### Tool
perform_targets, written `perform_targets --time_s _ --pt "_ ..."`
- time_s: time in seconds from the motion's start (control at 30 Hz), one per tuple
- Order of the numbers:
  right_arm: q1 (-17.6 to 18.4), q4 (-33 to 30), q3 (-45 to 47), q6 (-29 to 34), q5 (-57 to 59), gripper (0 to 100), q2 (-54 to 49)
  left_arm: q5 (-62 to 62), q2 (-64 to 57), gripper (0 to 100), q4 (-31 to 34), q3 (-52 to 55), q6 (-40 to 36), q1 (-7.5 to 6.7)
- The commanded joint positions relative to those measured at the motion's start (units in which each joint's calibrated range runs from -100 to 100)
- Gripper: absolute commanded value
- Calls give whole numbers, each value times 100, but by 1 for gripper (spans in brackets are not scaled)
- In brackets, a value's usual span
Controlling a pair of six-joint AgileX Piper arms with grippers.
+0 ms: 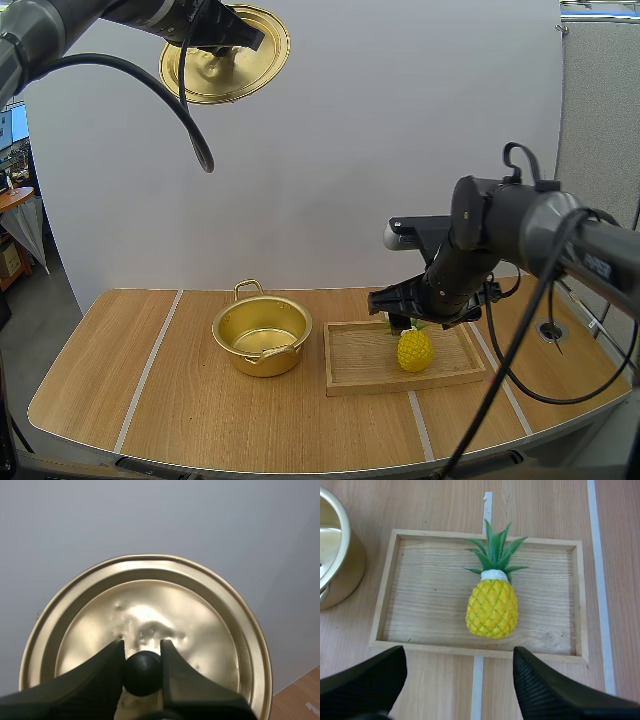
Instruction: Open the pot, put the pineapple inside, and close it
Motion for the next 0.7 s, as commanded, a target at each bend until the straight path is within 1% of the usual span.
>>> perform_targets --time_s 0.0,0.37,0.57,0.67 --pt "-20 -58 -37 -104 -224 100 181 -201 -29 0 -2 -61 -60 -17" --pt "-20 -233 -37 -104 -803 100 741 -201 -29 0 -2 -61 -60 -17" --pt "-20 -281 -37 -104 -1097 100 877 -201 -29 0 -2 -61 -60 -17" --pt "-110 -281 -37 -104 -1216 100 998 -201 -29 0 -2 -61 -60 -17"
